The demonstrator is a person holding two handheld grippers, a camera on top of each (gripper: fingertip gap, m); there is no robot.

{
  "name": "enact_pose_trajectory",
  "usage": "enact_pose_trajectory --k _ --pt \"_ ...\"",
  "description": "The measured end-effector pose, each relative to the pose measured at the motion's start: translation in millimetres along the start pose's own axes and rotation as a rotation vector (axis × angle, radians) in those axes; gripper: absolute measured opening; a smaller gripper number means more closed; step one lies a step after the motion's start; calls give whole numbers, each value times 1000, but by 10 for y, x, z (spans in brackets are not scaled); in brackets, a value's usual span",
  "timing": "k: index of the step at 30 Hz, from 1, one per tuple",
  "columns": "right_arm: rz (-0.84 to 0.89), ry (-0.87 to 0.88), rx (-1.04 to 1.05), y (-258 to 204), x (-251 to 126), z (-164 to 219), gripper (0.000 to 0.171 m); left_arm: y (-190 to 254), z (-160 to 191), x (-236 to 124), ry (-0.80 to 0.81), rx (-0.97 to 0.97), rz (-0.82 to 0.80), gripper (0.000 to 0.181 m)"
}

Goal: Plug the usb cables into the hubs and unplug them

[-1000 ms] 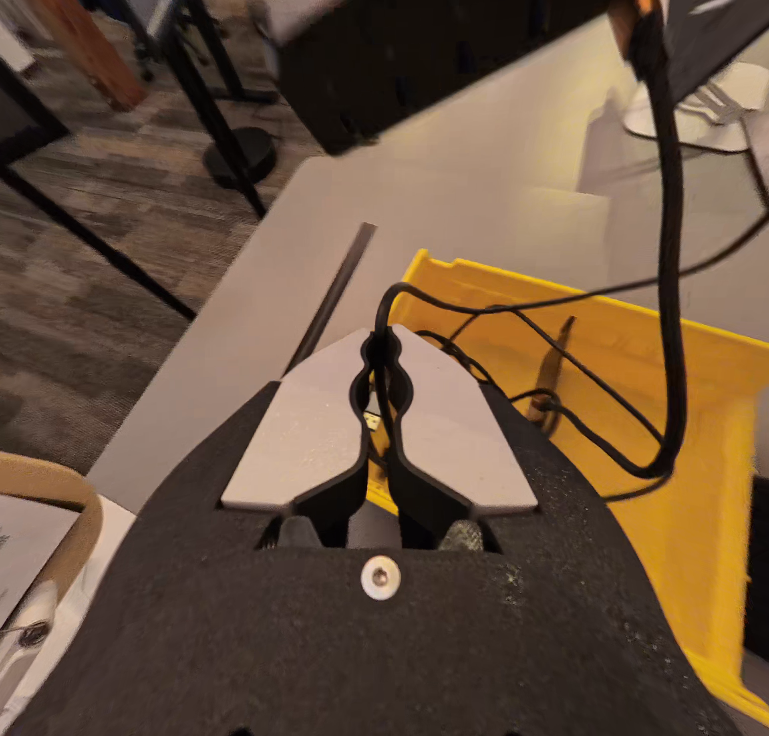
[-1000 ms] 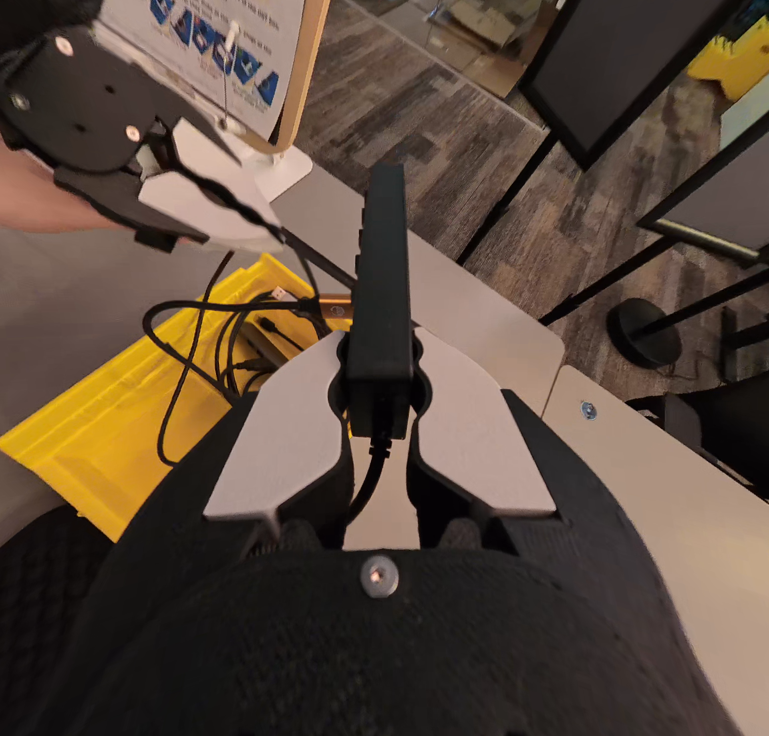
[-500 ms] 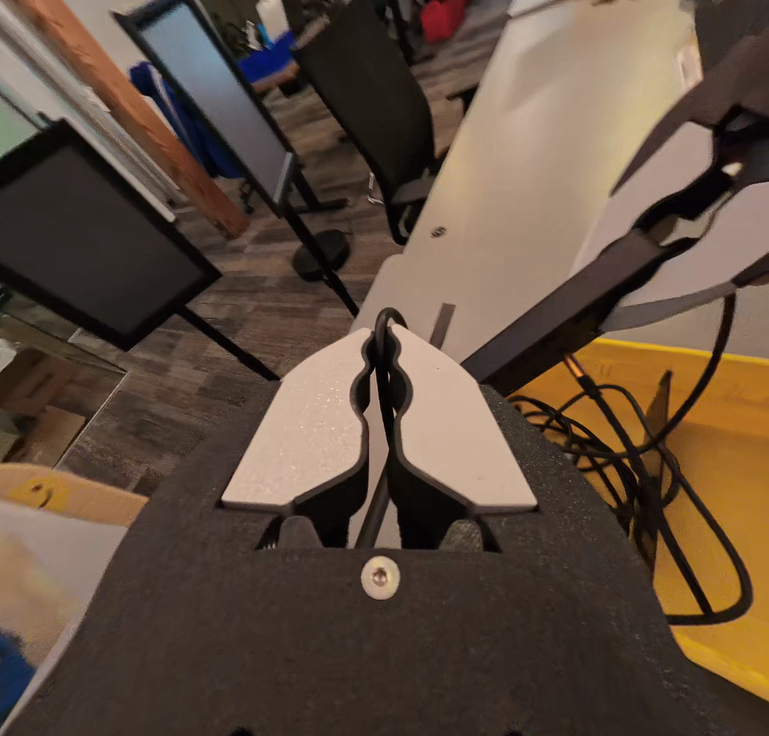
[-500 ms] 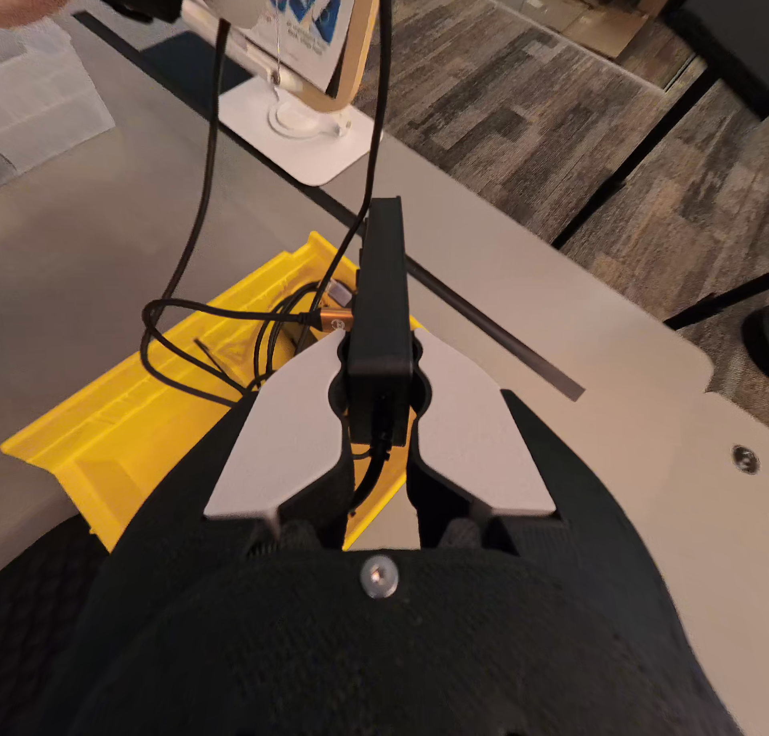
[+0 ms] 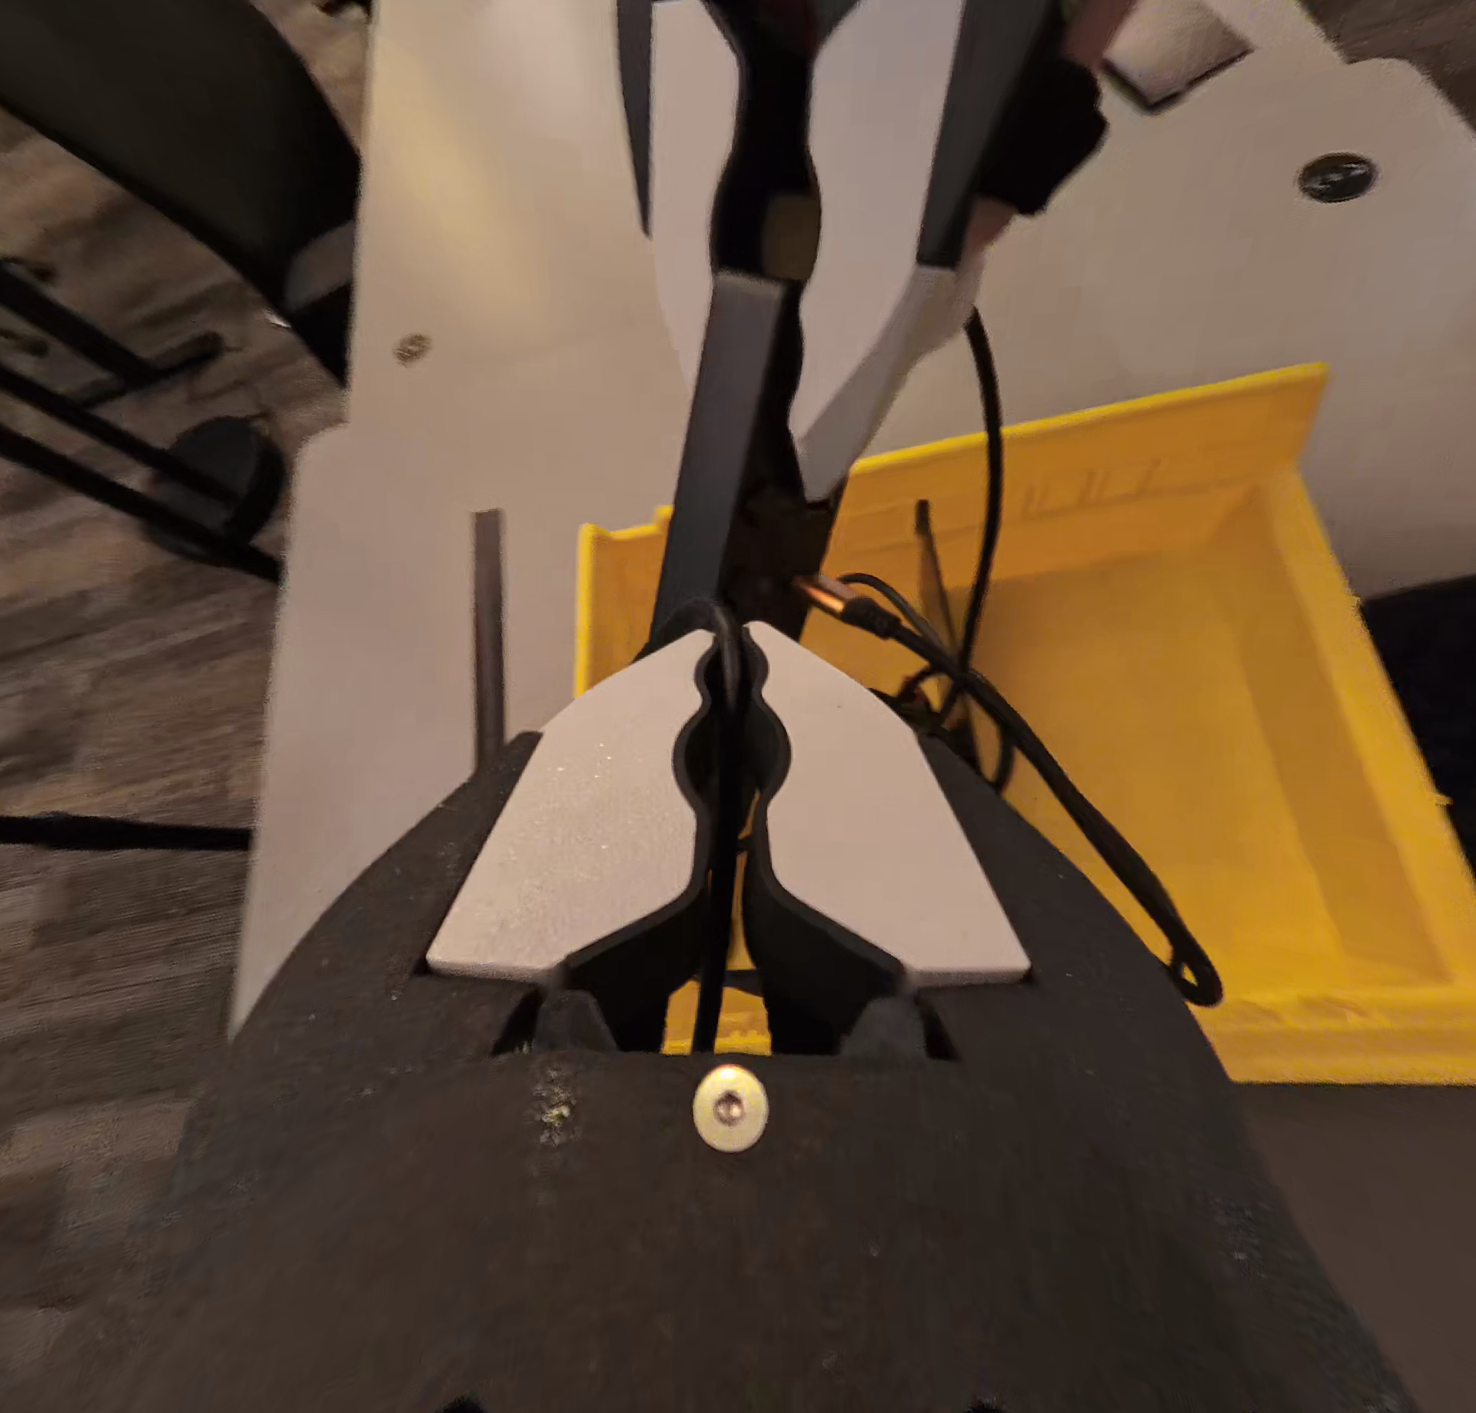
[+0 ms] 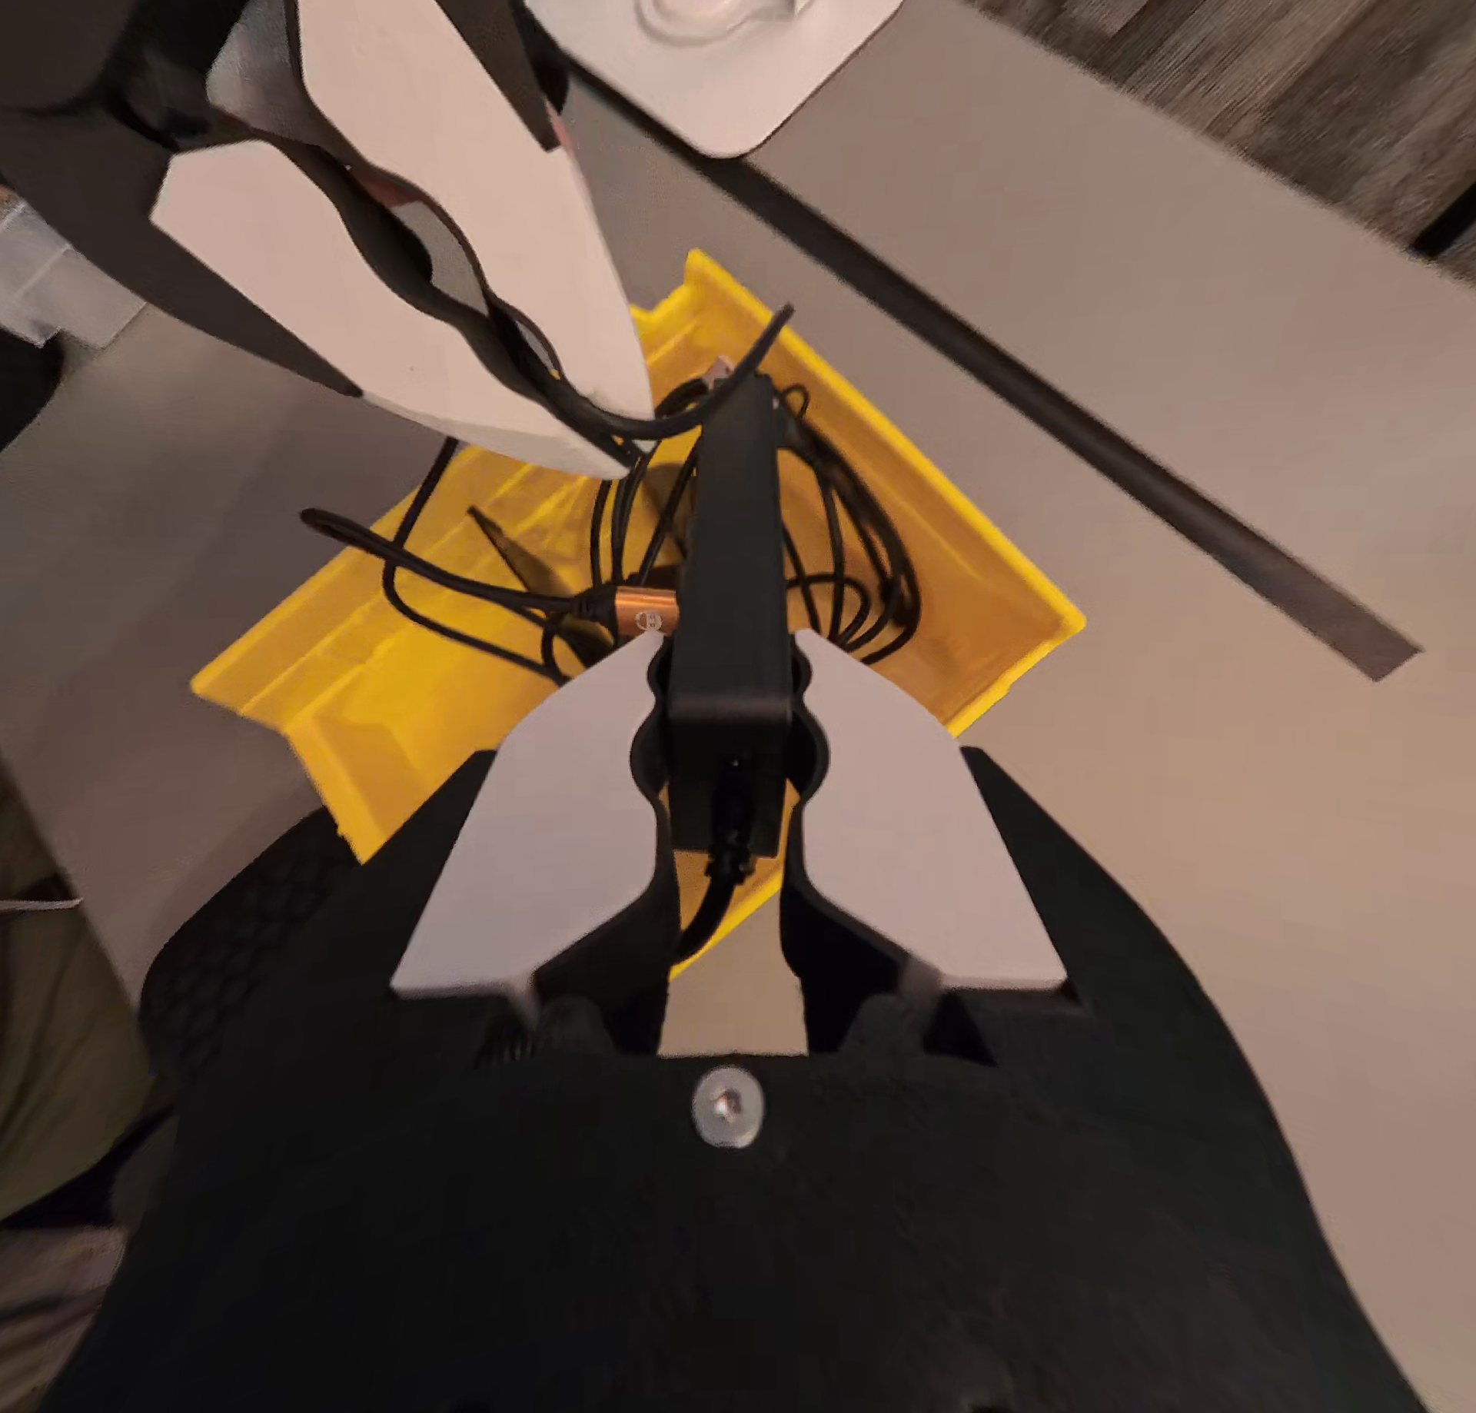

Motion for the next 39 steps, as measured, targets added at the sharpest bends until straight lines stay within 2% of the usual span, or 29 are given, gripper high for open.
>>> enact_pose_trajectory --k 5,8,13,17,19,21,24,26,28,30,32,35,36,37,39 --pt "-93 -112 42 48 155 85 26 248 399 141 -130 -86 191 3" --pt "-138 -201 69 77 298 136 26 288 565 198 -200 -99 216 21" --pt "-103 -243 73 227 505 104 26 223 358 72 -158 -82 184 59" --pt "-97 -290 57 283 660 153 28 79 82 -119 -104 -93 147 67" --pt "-117 -264 62 267 659 123 29 54 -25 -179 -82 -122 160 64" --pt "-81 -206 44 318 580 56 38 87 -23 -168 -100 -137 190 62" --pt "-31 40 -55 319 263 -221 45 171 108 -83 -132 -93 195 61" --pt "2 219 -183 200 -17 -408 45 186 156 -42 -113 -101 191 61" --pt "102 303 -419 0 -183 -472 44 177 151 -40 -71 -127 202 59" --pt "214 295 -603 -155 -183 -482 40 163 123 -62 -33 -134 212 56" --pt "277 276 -695 -238 -96 -518 37 192 97 -79 -23 -130 241 54" --pt "262 261 -756 -357 78 -575 30 267 33 -84 -12 -122 277 51" --pt "242 245 -775 -408 129 -577 14 275 16 -79 -9 -124 275 51" --pt "231 238 -797 -456 166 -579 7 281 9 -77 -10 -128 274 52" --pt "295 203 -792 -410 189 -580 7 233 18 -99 -9 -134 237 54"
Point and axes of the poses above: each gripper's, where its closed fingertips meet, x out along the fingers, z out of its underside, y = z × x across the jaws, the point moved 2 cm from there along -x, back along the fingers, and after that the axes turned 3 degrees about -x, right-handed, at the moved point
